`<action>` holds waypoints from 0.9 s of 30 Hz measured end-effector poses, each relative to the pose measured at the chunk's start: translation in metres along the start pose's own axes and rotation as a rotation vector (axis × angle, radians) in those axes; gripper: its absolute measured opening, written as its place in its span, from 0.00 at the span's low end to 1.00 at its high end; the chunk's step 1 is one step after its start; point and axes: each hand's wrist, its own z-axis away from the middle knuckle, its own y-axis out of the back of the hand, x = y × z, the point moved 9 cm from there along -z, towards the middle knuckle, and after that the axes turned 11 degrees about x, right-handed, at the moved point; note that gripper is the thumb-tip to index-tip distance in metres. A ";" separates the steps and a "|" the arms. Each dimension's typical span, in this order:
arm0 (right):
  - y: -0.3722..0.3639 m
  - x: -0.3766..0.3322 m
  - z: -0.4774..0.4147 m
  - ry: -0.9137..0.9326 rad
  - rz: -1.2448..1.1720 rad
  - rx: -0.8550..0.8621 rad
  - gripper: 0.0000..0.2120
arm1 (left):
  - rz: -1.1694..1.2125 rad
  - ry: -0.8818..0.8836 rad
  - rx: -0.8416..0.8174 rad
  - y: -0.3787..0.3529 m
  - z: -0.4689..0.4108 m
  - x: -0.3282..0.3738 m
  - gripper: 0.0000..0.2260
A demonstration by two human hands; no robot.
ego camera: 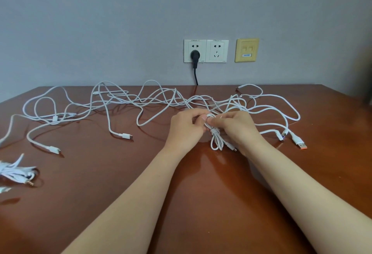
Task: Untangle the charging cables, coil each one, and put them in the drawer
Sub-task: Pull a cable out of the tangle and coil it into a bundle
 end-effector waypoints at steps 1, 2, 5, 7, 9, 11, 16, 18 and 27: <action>0.001 -0.006 0.002 0.071 0.025 0.032 0.09 | 0.022 0.015 0.005 0.001 -0.001 -0.001 0.11; 0.002 -0.013 0.005 0.145 0.065 0.062 0.08 | 0.051 0.035 0.011 0.002 -0.001 -0.003 0.14; -0.006 -0.019 0.014 0.247 0.070 0.051 0.09 | 0.176 0.132 0.025 0.002 -0.003 -0.014 0.14; -0.014 -0.017 0.017 0.227 0.010 -0.044 0.11 | 0.248 0.201 0.055 0.003 -0.006 -0.022 0.11; -0.019 -0.016 0.018 0.222 -0.031 -0.111 0.07 | 0.312 0.275 0.092 0.005 -0.007 -0.031 0.10; -0.021 -0.014 0.016 0.215 -0.064 -0.135 0.05 | 0.354 0.314 0.105 0.005 -0.008 -0.035 0.09; -0.019 -0.009 0.014 0.142 -0.149 -0.141 0.03 | 0.396 0.329 0.086 0.004 -0.006 -0.036 0.08; -0.020 -0.009 0.015 0.131 -0.158 -0.158 0.05 | 0.407 0.339 0.071 0.004 -0.004 -0.036 0.08; -0.016 -0.013 0.021 0.194 0.086 -0.057 0.09 | 0.298 0.347 0.067 0.015 0.011 -0.036 0.05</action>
